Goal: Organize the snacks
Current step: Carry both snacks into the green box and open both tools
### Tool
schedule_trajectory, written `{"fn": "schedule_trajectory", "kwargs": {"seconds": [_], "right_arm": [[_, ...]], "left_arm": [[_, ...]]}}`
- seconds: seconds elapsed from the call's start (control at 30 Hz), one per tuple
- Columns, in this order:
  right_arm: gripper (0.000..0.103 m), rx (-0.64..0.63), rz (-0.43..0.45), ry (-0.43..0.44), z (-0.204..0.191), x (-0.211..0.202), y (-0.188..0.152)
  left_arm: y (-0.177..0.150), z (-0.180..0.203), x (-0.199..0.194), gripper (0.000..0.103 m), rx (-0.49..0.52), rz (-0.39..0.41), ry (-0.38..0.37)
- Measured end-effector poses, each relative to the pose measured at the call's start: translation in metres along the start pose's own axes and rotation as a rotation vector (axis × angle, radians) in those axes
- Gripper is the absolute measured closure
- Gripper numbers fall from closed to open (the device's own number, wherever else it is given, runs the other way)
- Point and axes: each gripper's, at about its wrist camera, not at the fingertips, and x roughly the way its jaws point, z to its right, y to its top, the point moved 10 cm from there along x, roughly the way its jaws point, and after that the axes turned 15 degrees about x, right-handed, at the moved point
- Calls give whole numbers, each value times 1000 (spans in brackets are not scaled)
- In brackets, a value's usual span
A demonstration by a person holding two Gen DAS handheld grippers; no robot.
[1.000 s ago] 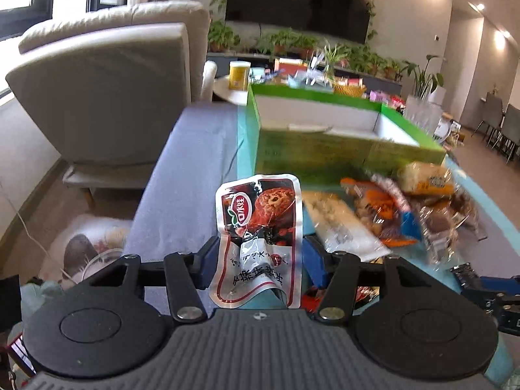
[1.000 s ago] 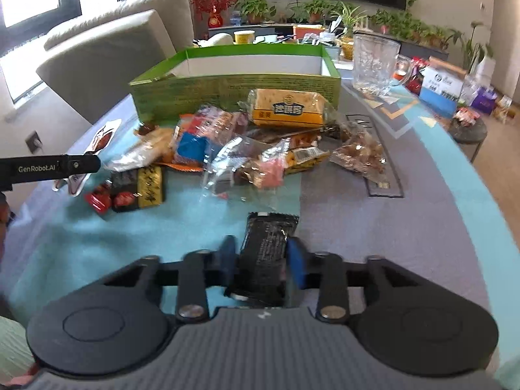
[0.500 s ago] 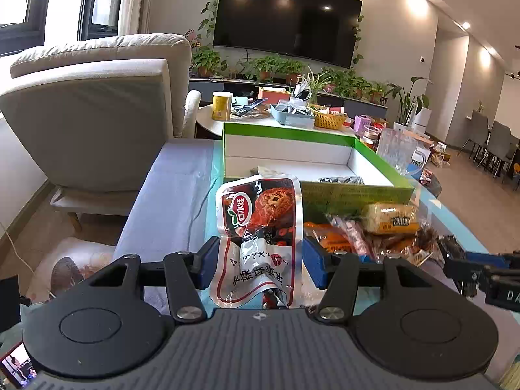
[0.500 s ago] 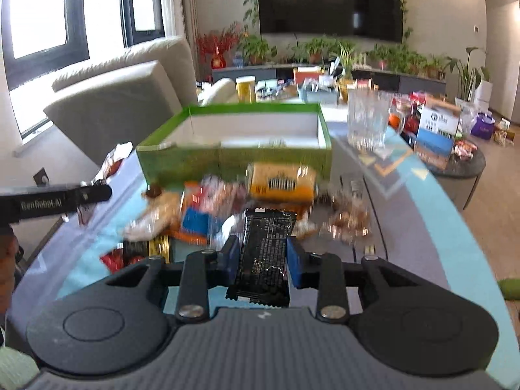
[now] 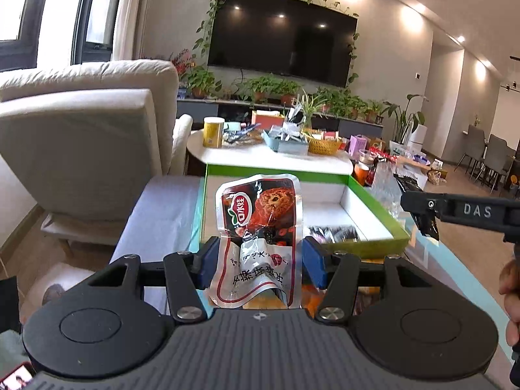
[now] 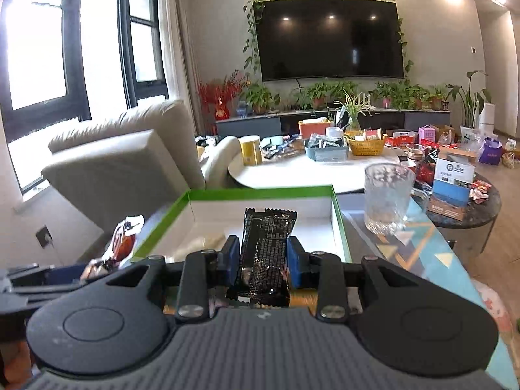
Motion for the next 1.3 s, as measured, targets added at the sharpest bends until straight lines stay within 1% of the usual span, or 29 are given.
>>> {"fn": "schedule_trajectory", "kwargs": {"seconds": [0.17, 0.27, 0.4, 0.57, 0.77, 1.03, 1.1, 1.17, 1.3], "right_arm": [[63, -8, 16, -15, 1, 17, 13], [63, -7, 5, -23, 2, 31, 14], [63, -9, -21, -40, 7, 50, 10], [63, -2, -57, -70, 16, 72, 6], [63, -12, -100, -96, 22, 88, -3], [63, -10, -122, -107, 20, 96, -6], [63, -14, -128, -110, 20, 97, -7], [63, -22, -144, -116, 21, 101, -11], [63, -22, -193, -147, 27, 105, -24]], "left_arm": [[19, -17, 20, 51, -19, 11, 30], [29, -21, 35, 51, -30, 9, 24], [39, -14, 60, 51, -28, -1, 9], [39, 0, 94, 51, -29, -29, -17], [23, 9, 128, 51, -30, -95, -34], [19, 8, 136, 51, -31, -122, -35], [18, 10, 139, 49, -32, -139, -48], [13, 11, 140, 48, -32, -153, -42], [4, 17, 133, 45, 27, -173, -45]]}}
